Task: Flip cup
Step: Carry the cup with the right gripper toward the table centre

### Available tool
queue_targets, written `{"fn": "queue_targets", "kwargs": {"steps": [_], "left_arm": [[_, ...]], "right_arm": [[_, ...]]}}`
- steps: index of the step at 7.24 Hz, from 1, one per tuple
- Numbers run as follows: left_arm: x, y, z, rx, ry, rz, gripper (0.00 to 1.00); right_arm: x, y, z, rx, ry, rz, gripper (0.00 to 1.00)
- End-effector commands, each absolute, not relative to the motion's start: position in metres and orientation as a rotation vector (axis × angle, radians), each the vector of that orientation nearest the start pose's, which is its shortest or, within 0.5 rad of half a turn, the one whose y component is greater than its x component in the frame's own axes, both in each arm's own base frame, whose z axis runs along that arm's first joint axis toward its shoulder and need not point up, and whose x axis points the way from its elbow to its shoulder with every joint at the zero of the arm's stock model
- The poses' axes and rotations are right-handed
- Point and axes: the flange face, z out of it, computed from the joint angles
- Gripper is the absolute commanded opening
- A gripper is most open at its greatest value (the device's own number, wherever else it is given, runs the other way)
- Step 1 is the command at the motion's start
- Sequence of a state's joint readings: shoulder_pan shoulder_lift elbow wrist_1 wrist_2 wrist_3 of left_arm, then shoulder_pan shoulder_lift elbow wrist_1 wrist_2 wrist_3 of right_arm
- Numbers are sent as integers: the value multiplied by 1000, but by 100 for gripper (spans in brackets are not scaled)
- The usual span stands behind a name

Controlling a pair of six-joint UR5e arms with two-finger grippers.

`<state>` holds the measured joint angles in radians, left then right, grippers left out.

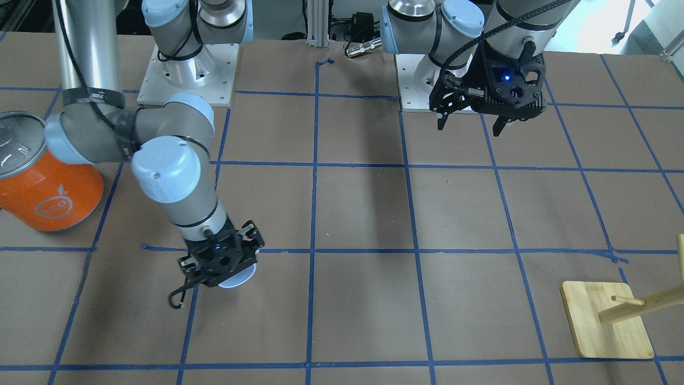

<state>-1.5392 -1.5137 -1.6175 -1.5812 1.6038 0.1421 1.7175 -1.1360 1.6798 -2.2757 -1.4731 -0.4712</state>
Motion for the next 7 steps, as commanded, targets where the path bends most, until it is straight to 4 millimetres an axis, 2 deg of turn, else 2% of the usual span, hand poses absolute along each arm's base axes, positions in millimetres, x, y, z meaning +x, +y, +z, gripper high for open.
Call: {"fn": "queue_targets", "kwargs": {"steps": [1, 2, 3, 5, 7], "left_arm": [[-54, -485, 490, 68, 3035, 27, 100], [-25, -488, 491, 81, 3035, 35, 100], [-15, -488, 490, 107, 3036, 42, 100], [-5, -489, 490, 84, 3034, 40, 100], [9, -489, 490, 37, 3039, 41, 100]], "right_arm": [[312, -573, 273, -1352, 2749, -313, 0], [327, -565, 270, -1555, 2650, -312, 0], [337, -560, 273, -1790, 2511, -340, 0], [399, -524, 274, -2080, 2294, -346, 0], [421, -525, 239, -2272, 2118, -355, 0]]}}
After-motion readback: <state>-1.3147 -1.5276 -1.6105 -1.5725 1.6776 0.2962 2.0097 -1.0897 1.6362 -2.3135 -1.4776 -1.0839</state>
